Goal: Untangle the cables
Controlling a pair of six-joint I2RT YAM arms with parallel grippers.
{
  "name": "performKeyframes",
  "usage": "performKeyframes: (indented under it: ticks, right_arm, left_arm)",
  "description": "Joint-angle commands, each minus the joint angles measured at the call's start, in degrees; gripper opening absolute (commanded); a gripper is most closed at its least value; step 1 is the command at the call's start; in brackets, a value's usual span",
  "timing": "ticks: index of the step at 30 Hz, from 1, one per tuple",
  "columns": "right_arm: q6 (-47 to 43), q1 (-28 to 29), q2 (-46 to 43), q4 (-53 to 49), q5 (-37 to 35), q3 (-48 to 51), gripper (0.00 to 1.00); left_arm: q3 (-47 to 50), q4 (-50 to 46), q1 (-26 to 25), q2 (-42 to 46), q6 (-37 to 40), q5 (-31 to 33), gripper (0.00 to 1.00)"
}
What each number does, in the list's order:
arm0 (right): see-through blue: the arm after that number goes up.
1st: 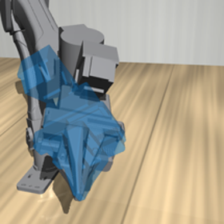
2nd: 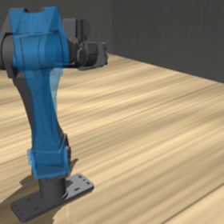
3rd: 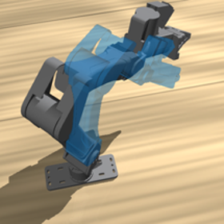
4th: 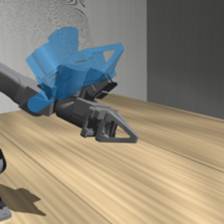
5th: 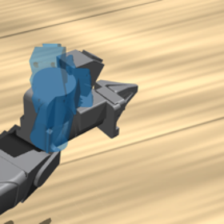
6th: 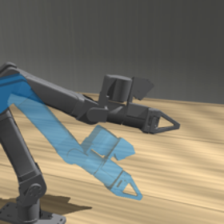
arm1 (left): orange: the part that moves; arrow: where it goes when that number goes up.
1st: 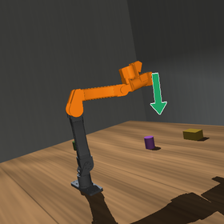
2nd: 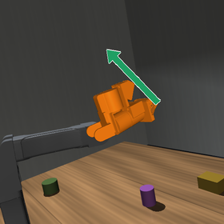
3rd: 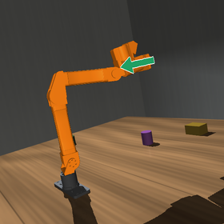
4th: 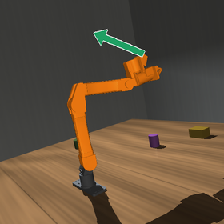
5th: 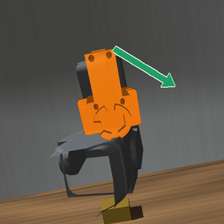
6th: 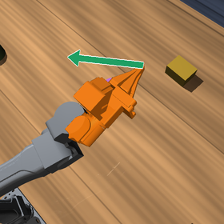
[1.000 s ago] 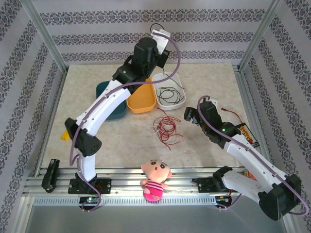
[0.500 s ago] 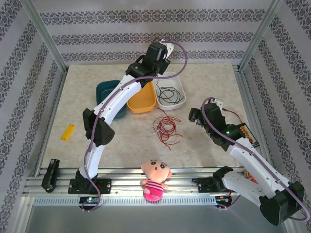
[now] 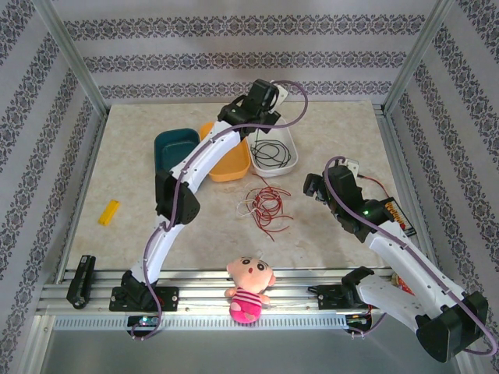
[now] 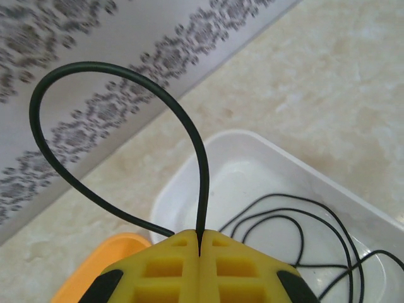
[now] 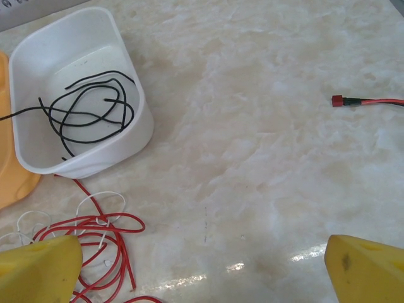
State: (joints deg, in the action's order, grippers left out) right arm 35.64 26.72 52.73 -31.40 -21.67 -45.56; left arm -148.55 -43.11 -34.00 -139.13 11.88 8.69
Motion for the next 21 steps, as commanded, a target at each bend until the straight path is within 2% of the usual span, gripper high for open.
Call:
performKeyframes:
  ticks: [1, 15, 19, 21]
  right_arm:
    - [-0.1, -0.7, -1.1, -1.6, -1.5, 0.0, 0.98]
    - [-0.2, -0.9, -0.9, -1.8, -1.0, -0.5, 0.98]
    - [0.1, -0.9, -0.7, -1.2, -0.5, -0.2, 0.98]
    - [0.2, -0.9, -0.4, -0.9, -0.3, -0.1, 0.98]
  left_arm:
    - [-2.6, -5.1, 1.0, -1.5, -2.9, -4.6, 0.00]
    - [-2.7, -1.0, 0.9, -9.7, -11.0, -10.0, 0.00]
    - [-2.6, -0.4, 0.9, -10.7, -11.8, -10.5, 0.02]
    - [-2.6, -0.1, 0.9, -11.2, -12.2, -10.7, 0.07]
